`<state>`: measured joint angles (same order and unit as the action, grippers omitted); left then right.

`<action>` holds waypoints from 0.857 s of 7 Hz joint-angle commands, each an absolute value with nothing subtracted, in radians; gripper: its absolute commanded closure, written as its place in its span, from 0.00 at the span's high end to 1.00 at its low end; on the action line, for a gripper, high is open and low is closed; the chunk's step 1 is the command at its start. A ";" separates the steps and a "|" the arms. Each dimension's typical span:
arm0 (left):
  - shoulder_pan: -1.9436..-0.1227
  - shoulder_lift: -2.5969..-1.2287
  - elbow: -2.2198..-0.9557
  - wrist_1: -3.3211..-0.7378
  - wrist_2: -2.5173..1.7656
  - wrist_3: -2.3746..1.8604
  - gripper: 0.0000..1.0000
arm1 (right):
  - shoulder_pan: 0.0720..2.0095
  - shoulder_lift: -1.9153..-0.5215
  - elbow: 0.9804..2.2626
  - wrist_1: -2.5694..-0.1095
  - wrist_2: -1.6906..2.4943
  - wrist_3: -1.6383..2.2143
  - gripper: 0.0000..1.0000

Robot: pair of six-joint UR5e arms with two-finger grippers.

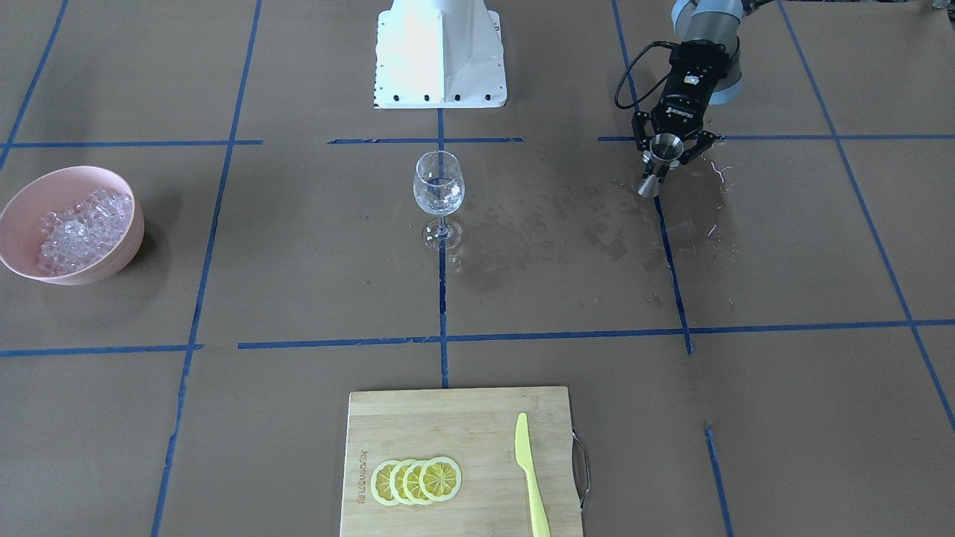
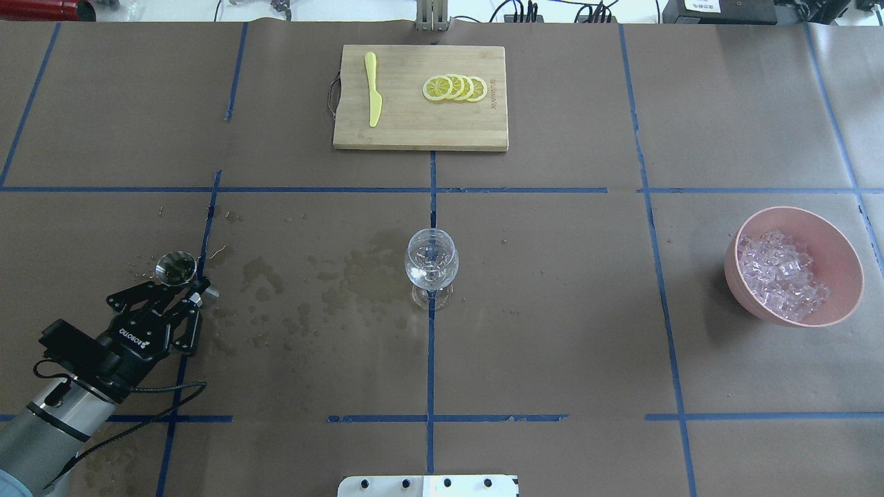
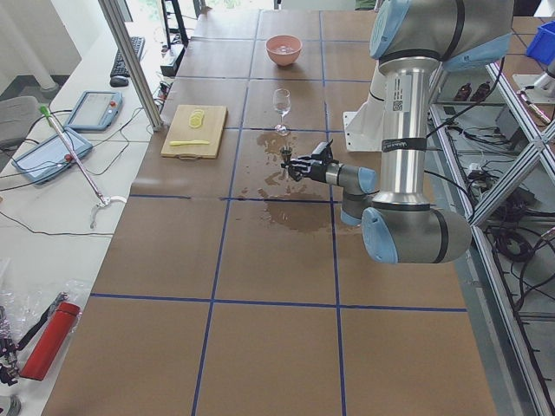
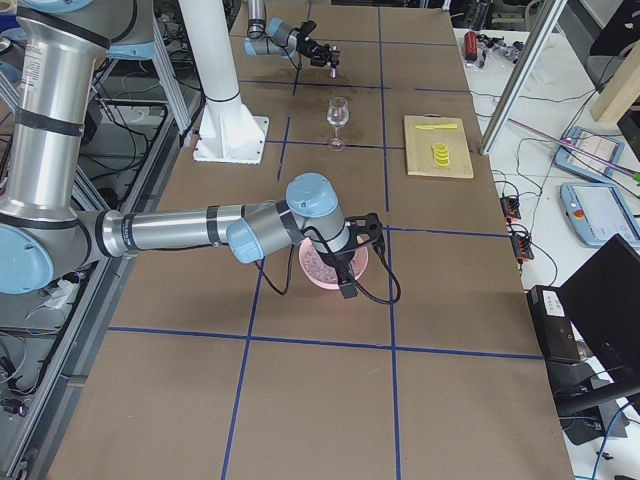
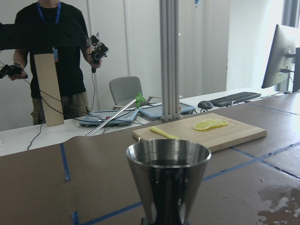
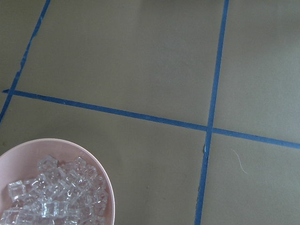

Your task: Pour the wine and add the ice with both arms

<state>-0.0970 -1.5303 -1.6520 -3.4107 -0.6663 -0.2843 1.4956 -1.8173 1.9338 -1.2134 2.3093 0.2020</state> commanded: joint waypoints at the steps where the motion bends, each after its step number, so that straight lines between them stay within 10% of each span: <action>1: -0.190 -1.574 -1.763 -3.288 -1.000 -0.140 0.00 | 1.496 -1.816 1.933 -1.213 2.309 0.202 1.00; 6: -0.486 -1.787 -1.851 -2.838 -1.628 -0.155 0.00 | 1.496 -1.818 1.936 -1.213 2.310 0.238 1.00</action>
<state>-0.4713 -1.7601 -1.8481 -2.9057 -1.6005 -0.1504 1.4956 -1.8165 1.9331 -1.2134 2.3089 0.2203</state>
